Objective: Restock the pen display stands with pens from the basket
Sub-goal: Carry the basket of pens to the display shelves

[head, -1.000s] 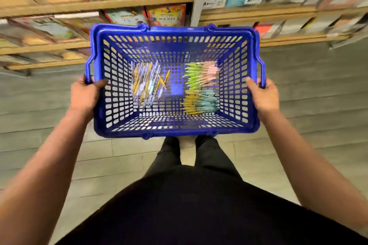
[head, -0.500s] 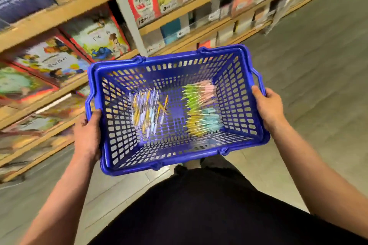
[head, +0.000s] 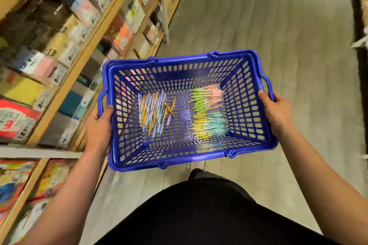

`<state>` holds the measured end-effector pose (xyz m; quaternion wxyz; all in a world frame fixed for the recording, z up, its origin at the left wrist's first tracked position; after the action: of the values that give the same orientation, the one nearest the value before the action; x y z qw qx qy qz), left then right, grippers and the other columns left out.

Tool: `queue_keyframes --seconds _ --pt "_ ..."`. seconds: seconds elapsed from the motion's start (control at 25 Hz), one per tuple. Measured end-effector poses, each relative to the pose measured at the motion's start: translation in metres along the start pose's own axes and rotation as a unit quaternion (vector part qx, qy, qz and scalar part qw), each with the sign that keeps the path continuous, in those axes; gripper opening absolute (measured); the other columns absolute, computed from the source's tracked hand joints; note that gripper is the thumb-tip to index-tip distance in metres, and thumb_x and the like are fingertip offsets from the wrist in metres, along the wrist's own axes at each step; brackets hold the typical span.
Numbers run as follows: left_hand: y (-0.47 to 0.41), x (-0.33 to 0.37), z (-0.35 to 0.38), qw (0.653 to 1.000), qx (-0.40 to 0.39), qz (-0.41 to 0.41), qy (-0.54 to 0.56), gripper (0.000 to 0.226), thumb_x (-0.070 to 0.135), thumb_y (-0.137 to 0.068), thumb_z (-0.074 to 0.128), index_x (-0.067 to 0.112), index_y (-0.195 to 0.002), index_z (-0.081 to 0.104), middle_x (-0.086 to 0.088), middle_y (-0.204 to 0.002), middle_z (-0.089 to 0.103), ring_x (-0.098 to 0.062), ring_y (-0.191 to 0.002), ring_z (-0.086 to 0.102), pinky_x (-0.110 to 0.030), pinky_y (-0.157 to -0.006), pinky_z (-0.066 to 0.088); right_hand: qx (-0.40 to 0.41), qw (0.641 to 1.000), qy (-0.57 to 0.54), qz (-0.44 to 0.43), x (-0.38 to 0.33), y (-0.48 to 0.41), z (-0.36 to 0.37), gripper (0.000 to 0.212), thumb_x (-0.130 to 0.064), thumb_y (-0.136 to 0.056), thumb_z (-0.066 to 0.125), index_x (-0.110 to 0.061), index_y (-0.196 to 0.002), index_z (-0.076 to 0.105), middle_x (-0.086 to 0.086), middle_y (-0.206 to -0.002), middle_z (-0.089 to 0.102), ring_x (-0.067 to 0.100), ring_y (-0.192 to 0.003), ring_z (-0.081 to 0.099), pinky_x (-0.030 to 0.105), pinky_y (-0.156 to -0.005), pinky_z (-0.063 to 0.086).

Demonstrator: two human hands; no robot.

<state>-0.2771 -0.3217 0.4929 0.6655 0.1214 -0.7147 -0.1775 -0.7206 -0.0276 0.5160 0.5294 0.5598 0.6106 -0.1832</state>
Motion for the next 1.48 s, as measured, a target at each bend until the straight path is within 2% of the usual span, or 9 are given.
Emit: queue_keyframes --seconds 0.16,0.32,0.48,0.68,0.8,0.96,1.24,1.4,1.48 --pt "-0.046 0.041 0.113 0.997 -0.069 0.008 -0.029 0.009 0.023 -0.092 0.064 0.023 -0.089 0.072 -0.015 -0.096 0.073 -0.031 -0.086 0.067 -0.057 -0.085 0.056 0.056 0.997 -0.044 0.022 -0.013 -0.050 -0.042 0.017 -0.041 -0.090 0.069 -0.024 -0.087 0.069 -0.009 -0.072 0.076 0.006 -0.060 0.072 0.021 -0.050 0.056" --pt "-0.080 0.071 0.204 0.993 -0.106 0.022 -0.055 0.013 0.023 -0.093 0.063 0.025 -0.082 0.071 -0.018 -0.095 0.069 -0.033 -0.086 0.065 -0.063 -0.086 0.054 0.100 0.993 -0.035 0.045 -0.026 -0.106 -0.067 0.025 -0.046 -0.087 0.066 -0.022 -0.094 0.071 -0.005 -0.078 0.077 0.012 -0.069 0.074 0.031 -0.064 0.058" --pt "-0.128 0.103 0.278 0.990 -0.117 0.033 -0.076 0.004 0.025 -0.095 0.063 0.023 -0.092 0.064 -0.016 -0.096 0.071 -0.028 -0.080 0.068 -0.054 -0.083 0.058 0.126 0.988 -0.059 0.072 -0.054 -0.164 -0.069 0.024 -0.045 -0.082 0.065 -0.023 -0.091 0.069 0.006 -0.091 0.077 0.029 -0.085 0.075 0.050 -0.083 0.061" --pt "-0.214 0.147 0.357 0.986 -0.140 0.035 -0.086 0.008 0.031 -0.092 0.066 0.023 -0.091 0.063 -0.005 -0.083 0.076 -0.021 -0.069 0.073 -0.039 -0.066 0.062 0.141 0.985 -0.074 0.073 -0.105 -0.247 -0.043 0.026 -0.047 -0.079 0.063 -0.023 -0.089 0.070 0.006 -0.083 0.078 0.030 -0.078 0.076 0.055 -0.079 0.061" --pt "-0.278 0.179 0.406 0.981 -0.156 0.050 -0.101 0.010 0.034 -0.091 0.066 0.024 -0.091 0.065 -0.006 -0.084 0.077 -0.020 -0.068 0.074 -0.033 -0.056 0.060 0.136 0.983 -0.094 0.077 -0.139 -0.303 -0.012 0.028 -0.044 -0.083 0.064 -0.021 -0.098 0.068 0.007 -0.083 0.078 0.029 -0.073 0.077 0.055 -0.074 0.062" --pt "-0.364 0.224 0.468 0.974 -0.186 0.040 -0.124 0.017 0.041 -0.086 0.066 0.026 -0.095 0.066 -0.012 -0.096 0.078 -0.032 -0.082 0.076 -0.047 -0.070 0.064 0.152 0.977 -0.102 0.111 -0.181 -0.371 0.024 0.042 -0.049 -0.082 0.064 -0.019 -0.111 0.065 0.011 -0.088 0.078 0.033 -0.076 0.076 0.056 -0.077 0.062" --pt "-0.485 0.289 0.580 0.965 -0.200 0.058 -0.156 0.023 0.049 -0.083 0.066 0.031 -0.098 0.067 0.001 -0.088 0.079 -0.018 -0.073 0.077 -0.034 -0.056 0.060 0.184 0.969 -0.115 0.117 -0.251 -0.492 0.069 0.035 -0.045 -0.081 0.064 -0.017 -0.101 0.069 0.010 -0.080 0.078 0.032 -0.071 0.076 0.057 -0.072 0.062" --pt "-0.538 0.302 0.649 0.964 -0.207 0.043 -0.158 0.030 0.051 -0.082 0.066 0.028 -0.101 0.067 -0.003 -0.093 0.079 -0.024 -0.081 0.078 -0.043 -0.068 0.063 0.173 0.970 -0.122 0.117 -0.280 -0.579 0.083 0.031 -0.049 -0.079 0.064 -0.024 -0.096 0.067 0.006 -0.078 0.078 0.029 -0.069 0.076 0.056 -0.072 0.062" --pt "-0.566 0.309 0.690 0.970 -0.189 0.036 -0.149 0.028 0.048 -0.082 0.067 0.026 -0.100 0.067 -0.005 -0.092 0.079 -0.027 -0.080 0.077 -0.044 -0.066 0.063 0.168 0.969 -0.127 0.131 -0.293 -0.632 0.087 0.033 -0.052 -0.077 0.066 -0.025 -0.097 0.066 0.006 -0.077 0.078 0.029 -0.068 0.076 0.056 -0.072 0.062"
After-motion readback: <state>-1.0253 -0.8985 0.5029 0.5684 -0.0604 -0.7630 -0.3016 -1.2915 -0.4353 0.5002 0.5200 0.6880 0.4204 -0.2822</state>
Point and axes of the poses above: each hand's wrist, its own y-axis away from the middle knuckle, its own z-axis out of the palm, x = y × z, the point moved 7 cm from there along -y, towards the middle knuckle
